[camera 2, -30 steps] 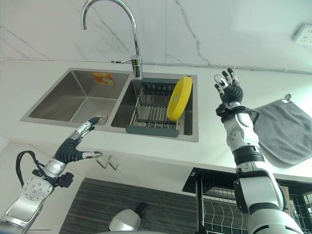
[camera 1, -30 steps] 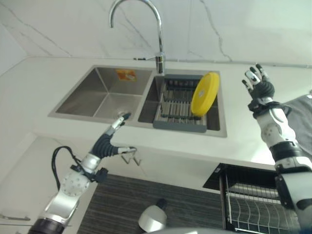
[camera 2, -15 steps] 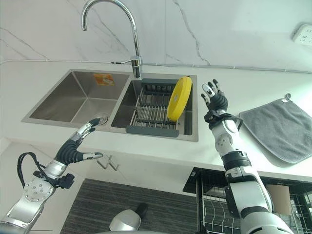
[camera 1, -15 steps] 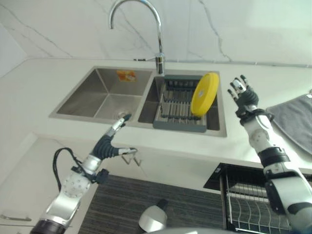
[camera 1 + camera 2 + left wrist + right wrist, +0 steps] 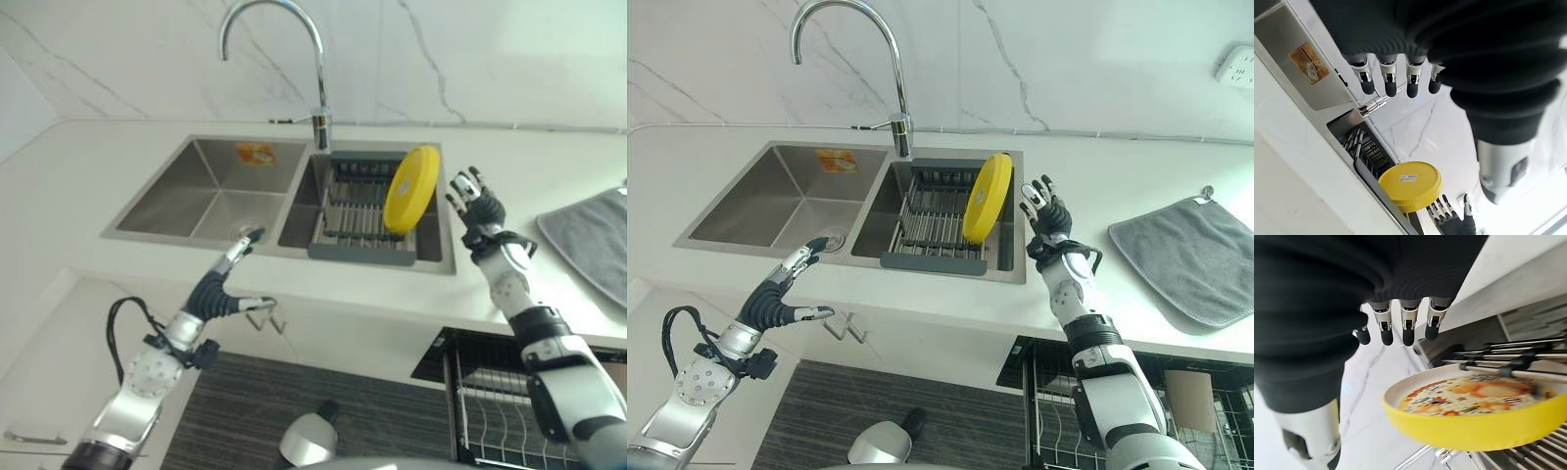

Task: Place the dishes in the dishwasher.

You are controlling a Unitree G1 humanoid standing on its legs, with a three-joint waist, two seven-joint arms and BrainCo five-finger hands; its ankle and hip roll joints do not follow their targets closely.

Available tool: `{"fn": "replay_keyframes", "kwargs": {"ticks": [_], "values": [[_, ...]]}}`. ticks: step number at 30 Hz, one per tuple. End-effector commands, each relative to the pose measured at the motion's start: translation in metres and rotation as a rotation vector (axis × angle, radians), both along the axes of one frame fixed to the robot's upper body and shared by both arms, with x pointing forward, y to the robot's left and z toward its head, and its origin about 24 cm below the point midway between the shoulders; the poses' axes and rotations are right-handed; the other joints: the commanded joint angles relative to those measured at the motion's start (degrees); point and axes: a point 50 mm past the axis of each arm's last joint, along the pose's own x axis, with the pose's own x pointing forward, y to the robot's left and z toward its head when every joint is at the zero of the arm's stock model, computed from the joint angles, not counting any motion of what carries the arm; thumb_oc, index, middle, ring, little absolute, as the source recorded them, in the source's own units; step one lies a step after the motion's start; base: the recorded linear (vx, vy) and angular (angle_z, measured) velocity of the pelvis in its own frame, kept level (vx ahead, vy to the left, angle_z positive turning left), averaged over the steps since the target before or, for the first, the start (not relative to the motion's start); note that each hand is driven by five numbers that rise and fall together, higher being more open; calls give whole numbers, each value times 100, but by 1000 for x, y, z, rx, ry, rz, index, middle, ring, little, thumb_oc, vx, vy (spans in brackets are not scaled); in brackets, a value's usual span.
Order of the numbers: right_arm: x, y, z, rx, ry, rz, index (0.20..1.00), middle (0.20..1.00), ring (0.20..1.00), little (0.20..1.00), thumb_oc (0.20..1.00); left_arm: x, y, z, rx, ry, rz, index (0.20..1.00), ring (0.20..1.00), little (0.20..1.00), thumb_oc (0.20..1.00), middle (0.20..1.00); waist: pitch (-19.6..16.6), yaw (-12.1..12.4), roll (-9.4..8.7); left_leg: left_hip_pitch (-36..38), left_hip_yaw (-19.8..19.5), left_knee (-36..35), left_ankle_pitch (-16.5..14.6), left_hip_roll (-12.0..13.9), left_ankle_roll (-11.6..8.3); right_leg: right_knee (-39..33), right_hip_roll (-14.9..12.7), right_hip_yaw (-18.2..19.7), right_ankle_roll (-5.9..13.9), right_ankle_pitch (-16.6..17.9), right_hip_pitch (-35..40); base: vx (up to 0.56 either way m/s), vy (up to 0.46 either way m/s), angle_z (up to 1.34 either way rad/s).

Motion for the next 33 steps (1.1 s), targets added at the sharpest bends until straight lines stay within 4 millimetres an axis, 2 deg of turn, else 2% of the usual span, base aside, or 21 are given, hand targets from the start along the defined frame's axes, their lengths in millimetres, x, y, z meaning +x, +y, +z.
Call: {"fn": "replay_keyframes", "kwargs": {"ticks": [1,22,28,33], "values": [[1,0,27,-67,-108,32,1000,1000,1000,1000,1000,0,-7,9,-25,-79,-38,1000,1000,1000,1000,1000,-329,48,40,219,524,-6,-598,-174,595,857,3,639,-159,-529,-373,0,0,0],[5,18,27,-129,-85,82,1000,1000,1000,1000,1000,0,-12,7,-34,-77,-51,1000,1000,1000,1000,1000,-282,143,60,128,353,19,-540,-242,606,919,-11,597,-163,-546,-398,0,0,0],[6,14,27,-152,-68,63,1000,1000,1000,1000,1000,0,-13,6,-36,-73,-56,1000,1000,1000,1000,1000,-268,163,67,109,315,29,-531,-260,610,957,-24,566,-161,-560,-410,8,18,4],[9,1,26,-200,-38,33,1000,1000,1000,1000,1000,1,-11,4,-96,-31,-55,1000,1000,1000,1000,1000,-262,226,66,89,198,36,-518,-302,618,960,-22,558,-167,-557,-404,3,2,1]]}}
